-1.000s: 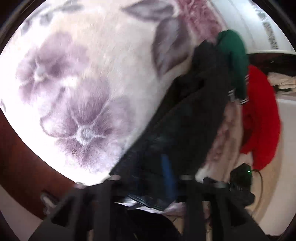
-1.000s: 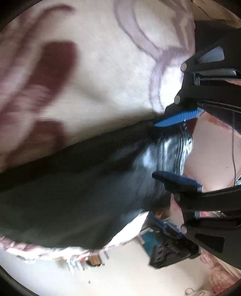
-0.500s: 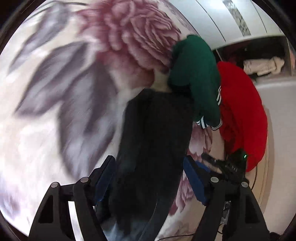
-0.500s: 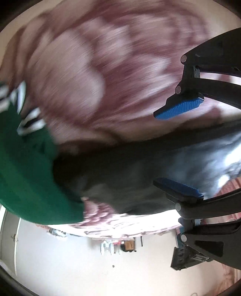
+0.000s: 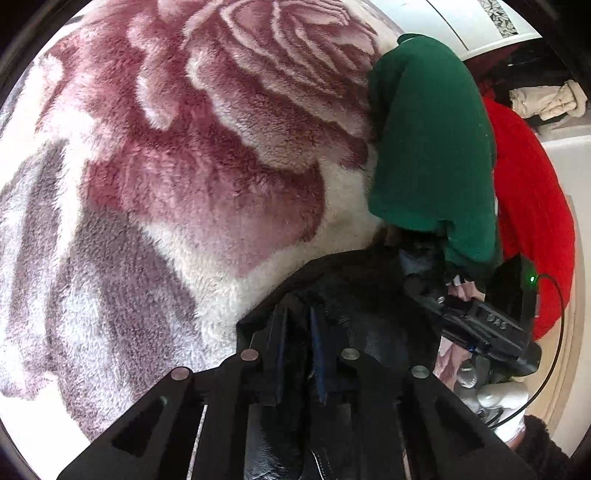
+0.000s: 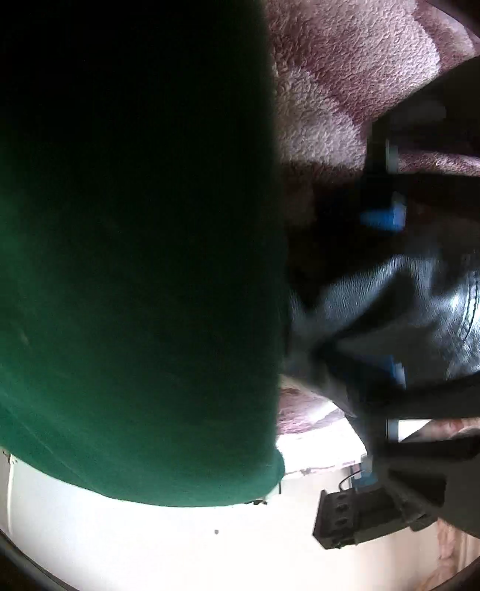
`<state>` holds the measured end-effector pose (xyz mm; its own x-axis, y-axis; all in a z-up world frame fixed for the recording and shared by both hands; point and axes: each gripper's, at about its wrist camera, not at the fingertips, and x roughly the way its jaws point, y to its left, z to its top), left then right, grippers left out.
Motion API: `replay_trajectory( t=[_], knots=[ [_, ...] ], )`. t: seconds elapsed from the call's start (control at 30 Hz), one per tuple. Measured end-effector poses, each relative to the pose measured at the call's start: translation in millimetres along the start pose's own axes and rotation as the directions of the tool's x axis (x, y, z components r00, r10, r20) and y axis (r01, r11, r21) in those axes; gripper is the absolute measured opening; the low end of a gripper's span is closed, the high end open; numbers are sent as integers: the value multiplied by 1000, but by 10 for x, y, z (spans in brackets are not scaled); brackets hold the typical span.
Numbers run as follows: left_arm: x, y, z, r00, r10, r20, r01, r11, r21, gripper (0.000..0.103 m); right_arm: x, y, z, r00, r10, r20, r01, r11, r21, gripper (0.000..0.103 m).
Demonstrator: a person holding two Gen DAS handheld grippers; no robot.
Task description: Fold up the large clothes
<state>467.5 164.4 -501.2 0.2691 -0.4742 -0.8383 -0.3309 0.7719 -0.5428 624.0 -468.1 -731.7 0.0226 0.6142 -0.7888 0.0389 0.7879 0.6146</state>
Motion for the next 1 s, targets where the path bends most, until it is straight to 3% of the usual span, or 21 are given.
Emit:
replay_trajectory(
  t=[0.03,0.1,0.2,0.27,0.3,0.33,0.43,0.63,0.67,0.7,0.73,0.8,0.9,0.97,1.0],
  knots=[
    [2,-11,33,1000,-10,3,10,1000,-1,10,-33,-18,-12,1000,-3,20,3,1000,15,25],
    [22,-24,124,999,-40,2,40,999,-17,10,-107,-86,-32,997,-46,68,43,998,45,23],
    [12,-29,279,1000,-18,9,19,998,-55,11,-50,-190,-27,998,-41,45,36,995,97,23],
    [-60,-7,323,1000,-24,-4,24,995,-92,11,-49,-220,62,1000,-23,-9,24,993,117,33],
    [-126,-12,309,1000,-26,1,26,995,-98,12,-86,-276,114,999,-1,-38,7,991,136,43],
    [-246,-28,269,999,-28,14,30,995,-99,18,-127,-271,134,998,3,-64,6,989,145,51],
    [-583,-99,9,998,-29,57,34,996,-77,29,-416,-249,27,996,15,-92,-5,994,113,53],
    [-757,-379,-654,997,-49,53,51,998,-43,26,-812,-132,-357,991,88,-99,-86,996,31,53],
    [-691,-411,-736,999,-39,20,40,999,-32,14,-824,-125,-456,986,118,-115,-117,993,22,51],
    [-583,-423,-794,1000,-24,-17,23,999,-27,7,-839,-217,-619,981,143,-134,-142,990,16,45],
    [-468,-426,-829,999,1,-41,-2,1000,-25,6,-822,-207,-722,975,160,-157,-161,987,8,40],
    [-225,-371,-881,996,22,-81,-25,999,-33,6,-666,-162,-862,966,162,-203,-169,986,-13,40],
    [137,-140,-796,993,34,-114,-44,995,-90,3,-240,-186,-1017,969,81,-231,-88,996,-20,39],
    [298,8,-725,991,-12,-132,-7,989,-145,2,18,-259,-1068,972,-37,-233,27,999,-44,28],
    [347,51,-692,990,-23,-141,0,987,-158,2,81,-318,-1036,970,-58,-234,52,998,-30,18]
  ],
)
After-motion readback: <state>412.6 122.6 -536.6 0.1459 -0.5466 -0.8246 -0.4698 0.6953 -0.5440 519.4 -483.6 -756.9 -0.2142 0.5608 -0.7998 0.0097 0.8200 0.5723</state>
